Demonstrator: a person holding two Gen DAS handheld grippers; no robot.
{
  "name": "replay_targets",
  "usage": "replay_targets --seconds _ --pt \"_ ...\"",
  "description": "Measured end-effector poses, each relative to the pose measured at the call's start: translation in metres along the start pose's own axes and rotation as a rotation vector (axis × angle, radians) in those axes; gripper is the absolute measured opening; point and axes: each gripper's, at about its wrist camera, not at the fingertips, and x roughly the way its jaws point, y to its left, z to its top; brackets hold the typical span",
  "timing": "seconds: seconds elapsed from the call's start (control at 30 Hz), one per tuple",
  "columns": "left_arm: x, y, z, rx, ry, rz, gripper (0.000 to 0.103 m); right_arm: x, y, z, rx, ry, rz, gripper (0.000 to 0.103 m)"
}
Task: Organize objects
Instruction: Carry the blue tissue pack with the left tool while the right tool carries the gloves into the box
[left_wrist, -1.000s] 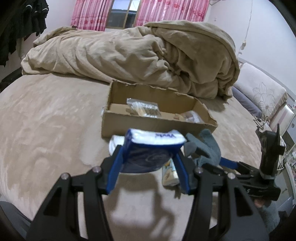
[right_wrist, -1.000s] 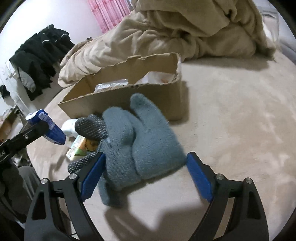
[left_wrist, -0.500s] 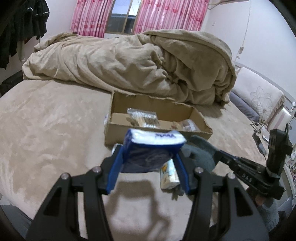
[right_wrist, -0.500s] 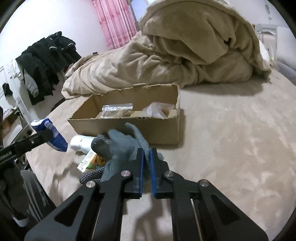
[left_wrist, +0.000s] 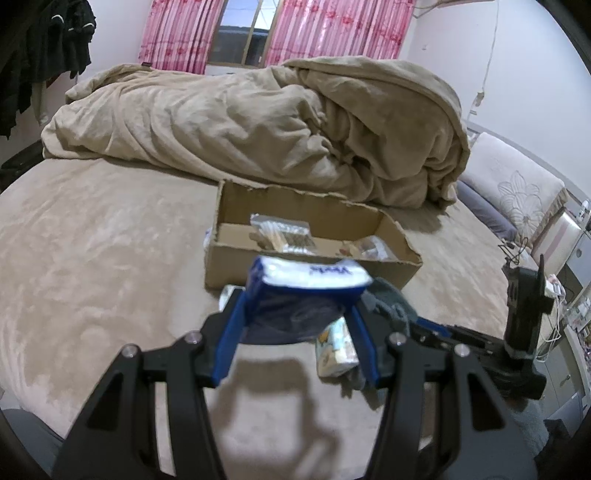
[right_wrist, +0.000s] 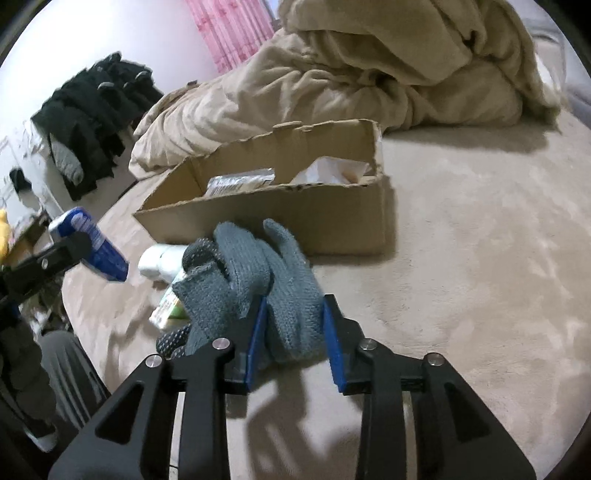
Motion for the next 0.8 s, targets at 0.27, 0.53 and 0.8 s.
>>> replay_targets --seconds 0.27,0.53,0.8 --pt "-0.011 -0.001 0.013 0.014 -0.031 -0.001 0.055 -0.046 0.039 0.021 -0.181 -0.124 -0.107 0.008" --pt "-0.023 0.000 0.038 0.041 -0.072 -0.012 0.055 -0.092 0.065 0.060 -0.280 -0.249 -0.117 0.007" --pt "-0.015 0.004 0.078 0.065 -0.101 -0.016 0.055 -0.099 0.073 0.104 -0.317 -0.334 -0.118 0.007"
